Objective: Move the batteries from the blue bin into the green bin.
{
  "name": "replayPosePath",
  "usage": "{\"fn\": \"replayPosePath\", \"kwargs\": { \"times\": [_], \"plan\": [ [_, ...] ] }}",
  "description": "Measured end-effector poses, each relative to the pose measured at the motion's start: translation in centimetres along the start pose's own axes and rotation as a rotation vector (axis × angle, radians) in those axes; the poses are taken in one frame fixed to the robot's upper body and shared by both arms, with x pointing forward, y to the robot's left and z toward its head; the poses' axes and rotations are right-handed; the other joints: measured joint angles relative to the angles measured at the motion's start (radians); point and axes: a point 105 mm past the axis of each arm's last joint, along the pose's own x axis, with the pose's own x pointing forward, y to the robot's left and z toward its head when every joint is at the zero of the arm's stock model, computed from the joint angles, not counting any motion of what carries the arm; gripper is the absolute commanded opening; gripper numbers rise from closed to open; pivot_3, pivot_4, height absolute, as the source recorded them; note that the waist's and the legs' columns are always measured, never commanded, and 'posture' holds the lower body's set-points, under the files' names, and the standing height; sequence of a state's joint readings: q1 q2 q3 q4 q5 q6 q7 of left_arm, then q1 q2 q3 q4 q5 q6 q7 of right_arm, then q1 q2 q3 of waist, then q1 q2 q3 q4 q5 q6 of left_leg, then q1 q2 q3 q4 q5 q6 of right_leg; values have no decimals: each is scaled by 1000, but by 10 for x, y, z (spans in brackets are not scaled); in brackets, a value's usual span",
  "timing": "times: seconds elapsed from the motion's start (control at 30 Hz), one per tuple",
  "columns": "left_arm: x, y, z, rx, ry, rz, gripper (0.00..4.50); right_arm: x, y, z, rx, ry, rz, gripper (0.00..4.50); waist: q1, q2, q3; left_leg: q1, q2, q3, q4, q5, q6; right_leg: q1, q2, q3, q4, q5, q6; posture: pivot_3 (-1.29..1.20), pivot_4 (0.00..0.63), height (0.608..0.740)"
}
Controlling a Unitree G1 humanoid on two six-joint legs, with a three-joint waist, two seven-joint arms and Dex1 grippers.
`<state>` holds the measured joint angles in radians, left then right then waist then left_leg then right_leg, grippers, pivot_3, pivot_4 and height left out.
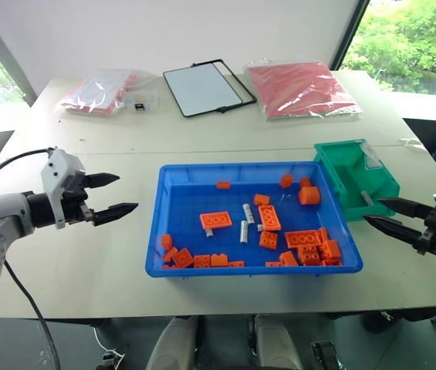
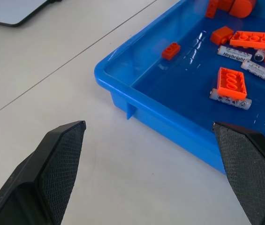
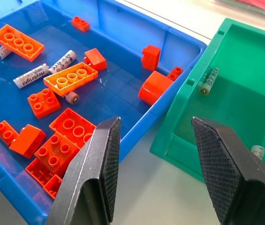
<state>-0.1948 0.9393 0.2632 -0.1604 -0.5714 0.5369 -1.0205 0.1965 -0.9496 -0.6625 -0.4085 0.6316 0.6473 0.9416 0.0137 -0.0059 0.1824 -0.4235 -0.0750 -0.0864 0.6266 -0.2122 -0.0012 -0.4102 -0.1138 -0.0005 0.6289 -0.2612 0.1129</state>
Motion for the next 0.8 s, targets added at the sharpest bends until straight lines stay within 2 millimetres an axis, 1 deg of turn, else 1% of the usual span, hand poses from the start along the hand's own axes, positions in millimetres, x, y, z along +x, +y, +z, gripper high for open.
{"fn": "replayPosePath", "kwargs": {
  "times": [0.2,0.37,0.53,0.67,0.73,0.77,0.8],
  "plan": [
    [0,0,1,-4,-8,-2,4500,5,1,0,1,-2,4,2436,0,0,0,0,0,0,0,0,0,0,0,0,0,0,0,0,150,735],
    [-4,3,8,2,-34,12,4500,6,0,-1,-4,4,-11,2436,0,0,0,0,0,0,0,0,0,0,0,0,0,0,0,0,150,735],
    [-4,3,8,1,-37,14,4500,8,-3,7,-22,-19,-13,2436,-1,0,0,0,0,0,0,0,0,0,0,0,0,0,0,0,150,735],
    [-1,1,9,2,-50,16,4500,10,-5,8,-27,-11,-2,2436,0,0,0,0,0,0,1,0,0,0,0,0,0,0,0,0,150,735],
    [1,-1,11,10,-57,13,4500,12,-7,13,-37,-14,7,3002,0,0,0,0,0,0,1,0,0,0,0,0,0,0,0,0,150,735],
    [1,-2,12,14,-59,7,4500,13,-8,17,-46,-18,12,3363,-1,0,0,0,0,0,1,0,0,0,0,0,0,0,0,0,150,735],
    [2,-4,12,15,-61,-1,4500,15,-9,21,-52,-21,20,3829,-2,0,0,0,0,0,1,0,0,0,0,0,0,0,0,0,150,735]
  ]
}}
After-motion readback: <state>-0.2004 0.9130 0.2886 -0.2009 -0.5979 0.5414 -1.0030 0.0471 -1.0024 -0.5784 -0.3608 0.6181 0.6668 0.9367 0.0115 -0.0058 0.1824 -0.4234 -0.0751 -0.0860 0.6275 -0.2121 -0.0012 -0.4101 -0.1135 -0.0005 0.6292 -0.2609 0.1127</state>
